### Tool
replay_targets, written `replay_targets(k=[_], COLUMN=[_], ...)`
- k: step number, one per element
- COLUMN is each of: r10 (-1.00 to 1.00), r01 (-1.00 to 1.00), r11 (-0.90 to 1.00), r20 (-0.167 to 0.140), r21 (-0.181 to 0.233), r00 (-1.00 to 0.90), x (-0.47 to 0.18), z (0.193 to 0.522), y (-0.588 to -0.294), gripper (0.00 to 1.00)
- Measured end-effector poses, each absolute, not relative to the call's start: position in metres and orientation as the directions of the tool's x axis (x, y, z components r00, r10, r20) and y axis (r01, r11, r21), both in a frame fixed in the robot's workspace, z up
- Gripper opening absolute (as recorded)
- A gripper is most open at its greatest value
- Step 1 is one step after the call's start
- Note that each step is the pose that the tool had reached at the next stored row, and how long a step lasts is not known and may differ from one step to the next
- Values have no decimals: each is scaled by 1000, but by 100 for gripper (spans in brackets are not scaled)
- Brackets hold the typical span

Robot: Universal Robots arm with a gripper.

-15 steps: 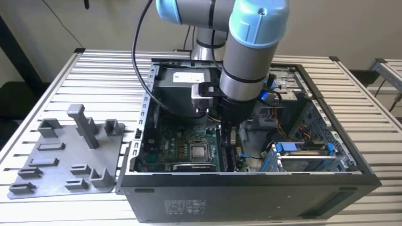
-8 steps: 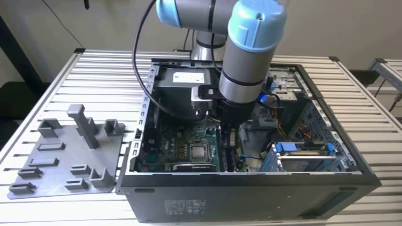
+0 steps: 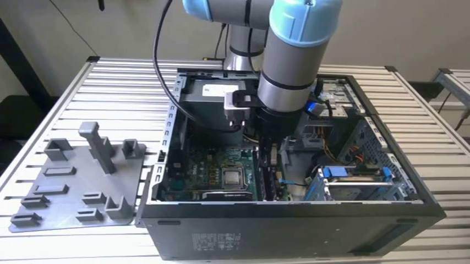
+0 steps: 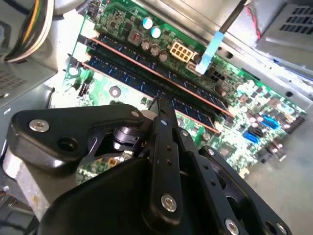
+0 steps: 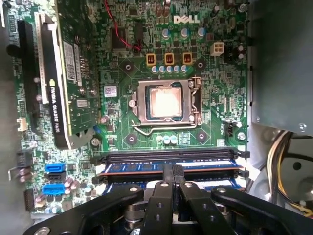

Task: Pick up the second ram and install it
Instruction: 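Press down the second ram until it locks into place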

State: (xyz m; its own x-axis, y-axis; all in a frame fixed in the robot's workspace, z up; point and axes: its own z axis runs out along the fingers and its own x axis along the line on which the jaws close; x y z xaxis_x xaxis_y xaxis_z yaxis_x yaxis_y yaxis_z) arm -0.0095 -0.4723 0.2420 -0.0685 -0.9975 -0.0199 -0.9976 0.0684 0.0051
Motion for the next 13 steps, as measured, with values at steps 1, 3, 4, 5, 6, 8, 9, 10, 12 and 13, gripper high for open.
replay_targets(k=[1, 3, 4, 5, 6, 8, 9, 10, 12, 13], r10=[-997, -997, -997, -997, -997, -997, -997, -997, -997, -997], r01=[-998, -998, -998, -998, -998, -998, -998, -998, -998, -998], r11=[68, 68, 68, 68, 68, 68, 68, 68, 68, 68], r20=[-20, -20, -20, -20, -20, -20, -20, -20, -20, -20], r21=[5, 5, 5, 5, 5, 5, 5, 4, 4, 4], r00=[-69, -69, -69, -68, -68, -68, -68, -68, -68, -69], x=[-10, -10, -10, -9, -9, -9, -9, -9, -10, -10], z=[245, 249, 251, 252, 252, 252, 252, 252, 252, 252], y=[-472, -472, -472, -472, -472, -472, -472, -472, -472, -472], gripper=[11, 11, 11, 11, 11, 11, 11, 11, 11, 11])
